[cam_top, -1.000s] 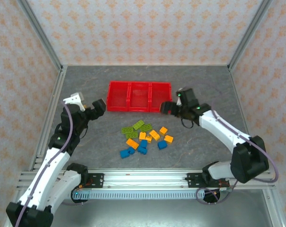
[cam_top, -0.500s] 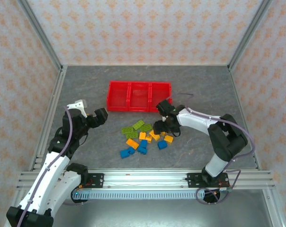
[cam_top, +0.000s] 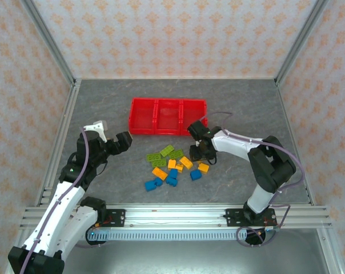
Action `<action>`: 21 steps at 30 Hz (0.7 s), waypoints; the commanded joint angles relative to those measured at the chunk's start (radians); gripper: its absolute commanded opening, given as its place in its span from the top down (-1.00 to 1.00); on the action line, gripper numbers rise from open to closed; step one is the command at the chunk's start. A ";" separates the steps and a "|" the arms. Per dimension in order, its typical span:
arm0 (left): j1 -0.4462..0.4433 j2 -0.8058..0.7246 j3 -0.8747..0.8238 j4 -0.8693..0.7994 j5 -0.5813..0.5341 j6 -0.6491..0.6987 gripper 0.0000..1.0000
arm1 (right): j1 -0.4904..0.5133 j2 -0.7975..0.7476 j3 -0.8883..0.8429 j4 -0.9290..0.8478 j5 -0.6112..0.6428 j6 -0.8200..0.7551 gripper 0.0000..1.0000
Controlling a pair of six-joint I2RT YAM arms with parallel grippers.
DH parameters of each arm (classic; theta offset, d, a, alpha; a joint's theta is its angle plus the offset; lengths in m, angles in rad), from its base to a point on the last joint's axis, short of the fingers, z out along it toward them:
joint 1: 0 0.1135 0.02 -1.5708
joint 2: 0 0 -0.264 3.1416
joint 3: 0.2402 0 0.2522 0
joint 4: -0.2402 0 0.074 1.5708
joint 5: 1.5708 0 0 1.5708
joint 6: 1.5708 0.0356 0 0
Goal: Sort the legos into containers by color
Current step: Pick up the lego from the center of the table.
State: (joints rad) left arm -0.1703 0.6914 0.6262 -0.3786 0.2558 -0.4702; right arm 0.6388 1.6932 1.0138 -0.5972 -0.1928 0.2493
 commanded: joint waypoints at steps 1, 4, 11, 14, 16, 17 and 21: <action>-0.009 -0.006 -0.013 0.015 0.019 0.018 -0.98 | 0.007 -0.006 -0.014 -0.022 0.050 0.006 0.23; -0.009 -0.007 -0.013 0.015 0.019 0.018 -0.98 | 0.007 -0.029 -0.004 -0.040 0.056 0.011 0.42; -0.009 -0.007 -0.015 0.018 0.020 0.016 -0.98 | 0.007 -0.130 0.129 -0.099 0.116 0.003 0.46; -0.009 -0.006 -0.017 0.020 0.018 0.013 -0.98 | 0.001 -0.141 0.209 -0.085 0.164 -0.029 0.46; -0.009 -0.004 -0.019 0.021 0.017 0.012 -0.98 | -0.015 -0.113 0.282 -0.075 0.174 -0.048 0.46; -0.009 -0.003 -0.021 0.023 0.019 0.012 -0.98 | -0.024 -0.095 0.323 -0.069 0.172 -0.059 0.47; -0.009 0.008 -0.025 0.031 0.038 0.010 -0.99 | -0.080 0.027 0.499 -0.054 0.162 -0.089 0.49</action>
State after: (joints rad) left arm -0.1703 0.6945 0.6140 -0.3759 0.2653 -0.4706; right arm 0.5953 1.6424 1.4353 -0.6601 -0.0689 0.2008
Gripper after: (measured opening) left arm 0.993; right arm 0.332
